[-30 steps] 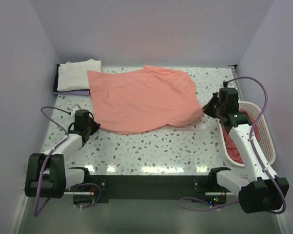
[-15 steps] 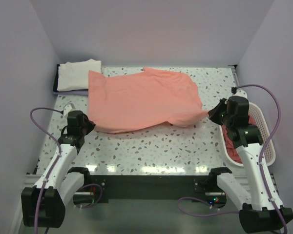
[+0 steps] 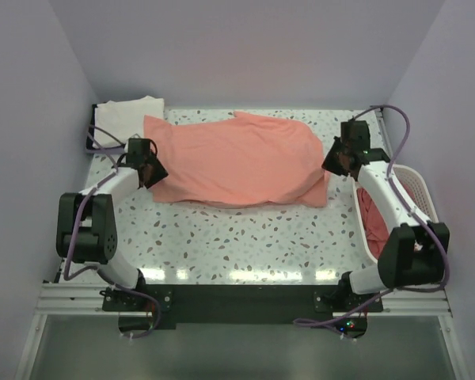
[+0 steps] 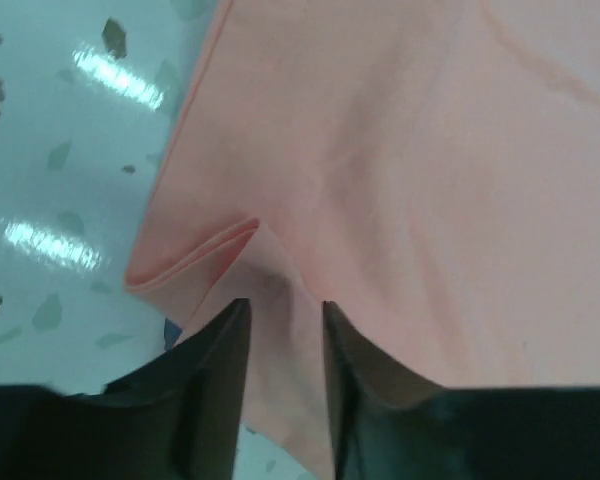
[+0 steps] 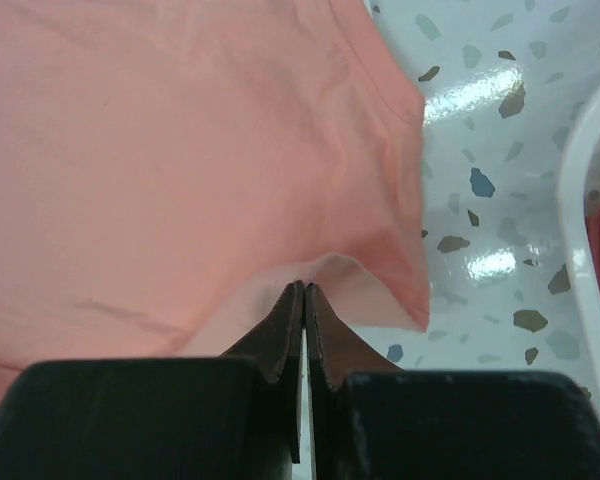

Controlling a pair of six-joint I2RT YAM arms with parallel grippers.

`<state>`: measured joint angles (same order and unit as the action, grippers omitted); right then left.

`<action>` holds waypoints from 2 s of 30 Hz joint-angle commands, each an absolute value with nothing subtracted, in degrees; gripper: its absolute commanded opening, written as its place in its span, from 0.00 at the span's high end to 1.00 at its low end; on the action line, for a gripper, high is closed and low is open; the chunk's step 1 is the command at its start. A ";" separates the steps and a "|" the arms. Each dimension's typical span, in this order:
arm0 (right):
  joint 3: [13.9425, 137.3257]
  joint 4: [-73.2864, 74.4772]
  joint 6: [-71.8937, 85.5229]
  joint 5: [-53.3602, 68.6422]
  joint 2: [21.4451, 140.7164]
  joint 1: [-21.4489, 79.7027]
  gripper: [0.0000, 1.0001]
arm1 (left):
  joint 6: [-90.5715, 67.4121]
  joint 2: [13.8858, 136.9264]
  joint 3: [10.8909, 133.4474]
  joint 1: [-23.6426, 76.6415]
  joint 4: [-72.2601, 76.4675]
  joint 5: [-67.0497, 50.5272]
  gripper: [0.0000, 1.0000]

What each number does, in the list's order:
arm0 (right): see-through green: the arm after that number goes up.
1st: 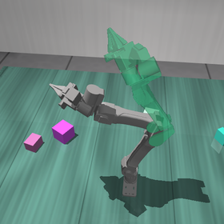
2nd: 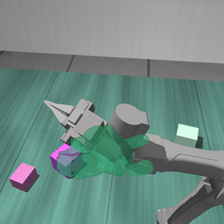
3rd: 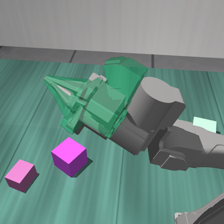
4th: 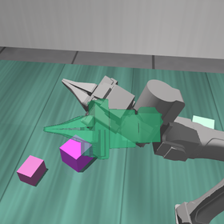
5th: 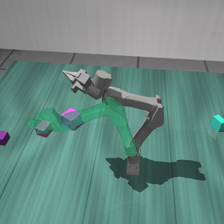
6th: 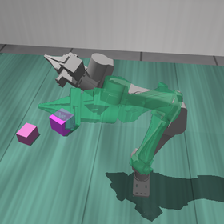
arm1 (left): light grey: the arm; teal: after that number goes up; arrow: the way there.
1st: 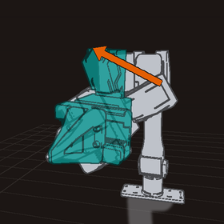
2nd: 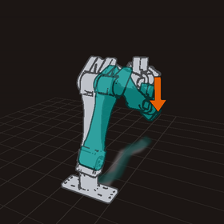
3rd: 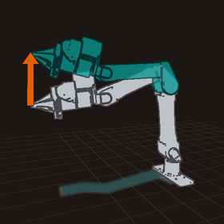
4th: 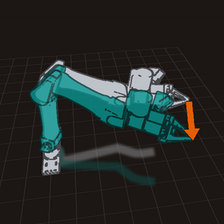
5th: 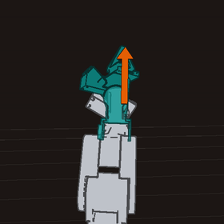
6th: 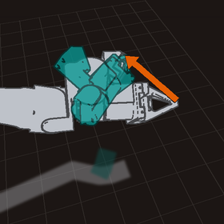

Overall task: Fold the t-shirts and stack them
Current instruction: Flatten the tshirt out

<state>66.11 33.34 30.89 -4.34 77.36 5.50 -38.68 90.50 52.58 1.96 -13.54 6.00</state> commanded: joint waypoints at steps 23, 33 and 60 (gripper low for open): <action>62.05 23.38 32.96 -2.46 79.02 4.75 1.00 | -52.21 75.49 31.82 1.49 -1.95 12.13 0.45; 59.68 22.50 33.14 -0.97 76.38 4.75 1.00 | -52.03 82.08 31.82 1.49 5.97 10.55 0.51; 44.48 35.06 33.92 -0.09 50.82 4.75 1.00 | -51.06 44.51 22.59 1.06 -19.50 14.84 1.00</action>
